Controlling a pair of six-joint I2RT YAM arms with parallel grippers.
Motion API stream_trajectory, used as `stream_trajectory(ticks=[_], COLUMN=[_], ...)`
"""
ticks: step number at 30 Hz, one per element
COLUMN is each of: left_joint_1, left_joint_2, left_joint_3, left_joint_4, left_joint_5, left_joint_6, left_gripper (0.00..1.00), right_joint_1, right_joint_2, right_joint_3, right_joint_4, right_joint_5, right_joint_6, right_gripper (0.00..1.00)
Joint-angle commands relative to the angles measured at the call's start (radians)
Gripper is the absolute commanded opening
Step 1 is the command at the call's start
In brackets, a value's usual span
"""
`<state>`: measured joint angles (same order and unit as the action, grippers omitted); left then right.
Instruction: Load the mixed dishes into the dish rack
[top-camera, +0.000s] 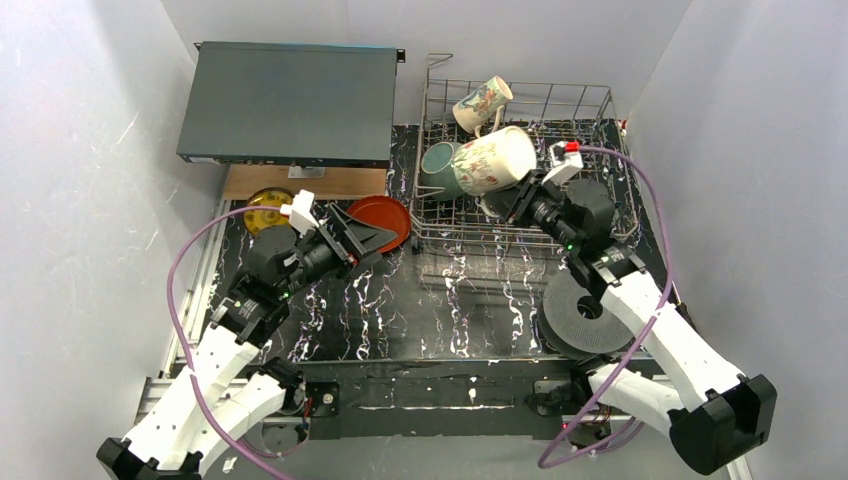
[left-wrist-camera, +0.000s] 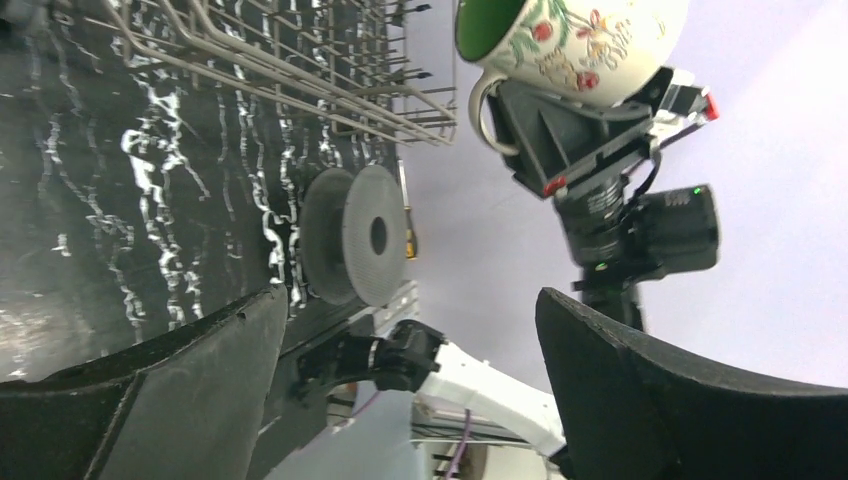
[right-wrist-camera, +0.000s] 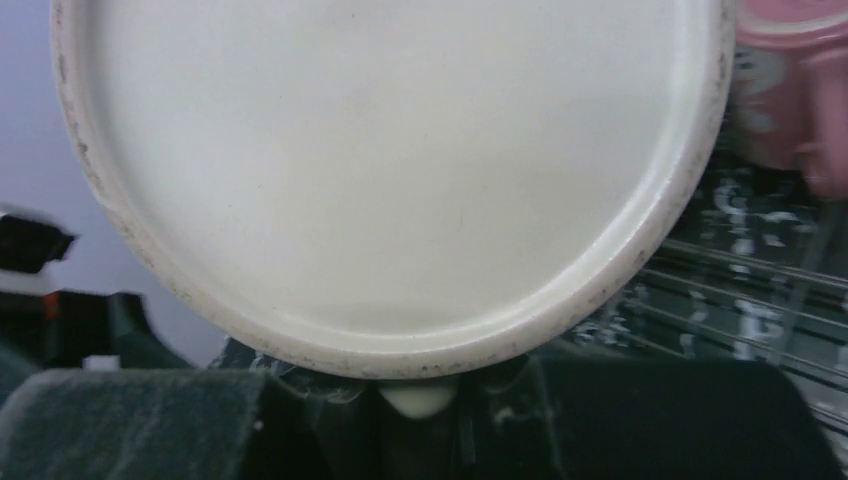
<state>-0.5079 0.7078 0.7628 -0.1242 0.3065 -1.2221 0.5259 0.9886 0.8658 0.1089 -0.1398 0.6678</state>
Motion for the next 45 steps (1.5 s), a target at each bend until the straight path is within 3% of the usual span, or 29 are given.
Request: stream_trajectory(ticks=[1,13,23,33,45], left_joint_1=[-0.002,-0.002,-0.002,-0.002,-0.003], left_joint_2=[-0.009,0.02,0.05,0.06,0.068], left_joint_3=[0.087,0.133,0.139,0.132,0.133], left_joint_4=[-0.198,-0.244,-0.23,-0.221,-0.213], left_joint_5=[-0.036,-0.022,0.006,0.011,0.016], left_joint_6=[0.159,0.23,0.233,0.219,0.202], left_gripper=[0.95,0.96,0.97,0.97,0.97], right_joint_1=[-0.126,-0.301,-0.381,-0.386,-0.377], right_joint_2=[-0.004,0.253,0.51,0.639,0.675], right_joint_3=[0.167,0.372,0.589,0.641,0.623], right_joint_4=[-0.084,-0.207,-0.257,-0.278,-0.29], right_joint_5=[0.111,0.322,0.315,0.277,0.247], right_joint_6=[-0.28,-0.53,-0.558,-0.575,-0.587], right_gripper=[0.01,0.01,0.01,0.01,0.01])
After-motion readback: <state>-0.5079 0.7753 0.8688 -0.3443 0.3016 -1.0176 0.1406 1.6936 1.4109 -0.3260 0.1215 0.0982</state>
